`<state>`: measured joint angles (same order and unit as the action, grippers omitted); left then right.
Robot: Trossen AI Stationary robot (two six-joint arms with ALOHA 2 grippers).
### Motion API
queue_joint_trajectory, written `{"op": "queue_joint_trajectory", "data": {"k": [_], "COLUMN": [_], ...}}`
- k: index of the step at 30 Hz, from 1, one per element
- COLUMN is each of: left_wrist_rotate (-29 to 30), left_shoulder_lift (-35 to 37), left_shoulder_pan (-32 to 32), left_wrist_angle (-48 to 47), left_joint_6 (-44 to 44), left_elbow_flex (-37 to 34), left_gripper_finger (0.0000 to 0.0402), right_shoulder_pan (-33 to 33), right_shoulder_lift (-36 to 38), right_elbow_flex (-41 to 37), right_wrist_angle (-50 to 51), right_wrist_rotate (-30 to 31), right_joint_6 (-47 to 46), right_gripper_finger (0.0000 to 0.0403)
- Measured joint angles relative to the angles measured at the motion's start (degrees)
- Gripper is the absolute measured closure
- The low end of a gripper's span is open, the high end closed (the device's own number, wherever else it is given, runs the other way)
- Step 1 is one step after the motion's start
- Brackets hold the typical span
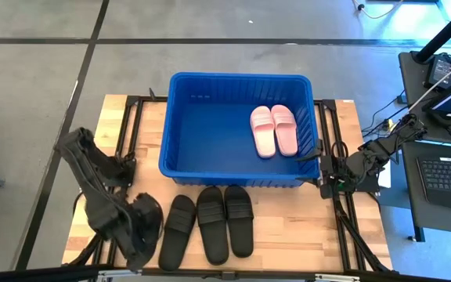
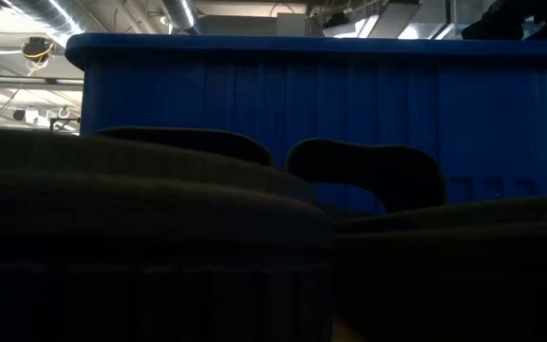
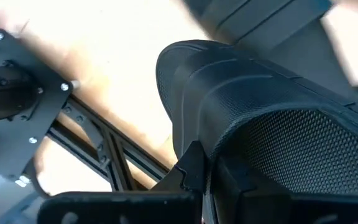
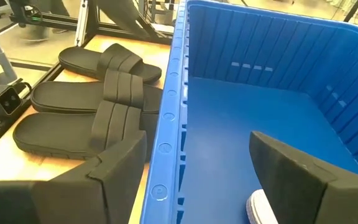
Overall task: Pick and place slides into bin
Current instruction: Put the black slipper into the blue bin
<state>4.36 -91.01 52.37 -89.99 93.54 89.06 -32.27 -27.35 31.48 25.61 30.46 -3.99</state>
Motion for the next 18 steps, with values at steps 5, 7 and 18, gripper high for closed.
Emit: {"op": "queue_joint_trajectory", "data": {"k": [5, 7, 18], "left_wrist_rotate": [0.46, 1.21, 23.92], "left_shoulder_lift": [5.86, 7.79, 12.14], "left_shoulder_pan": [-1.24, -1.53, -6.82], "left_wrist_angle": [-0.16, -0.04, -0.07], "left_joint_6": [-0.19, 0.57, -10.42], "left_elbow_flex": [4.51, 7.2, 23.36], "left_gripper_finger": [0.0396, 0.0396, 0.0396], "right_shoulder_pan": [0.02, 0.0, 0.0], "right_shoulder_lift": [0.0, 0.0, 0.0], "right_elbow_flex": [0.0, 0.0, 0.0], "right_wrist_angle": [0.02, 0.02, 0.0], "right_wrist_rotate": [0.0, 0.0, 0.0], "right_joint_6": [0.0, 0.02, 1.36], "right_gripper_finger": [0.0118, 0.0118, 0.0118]}}
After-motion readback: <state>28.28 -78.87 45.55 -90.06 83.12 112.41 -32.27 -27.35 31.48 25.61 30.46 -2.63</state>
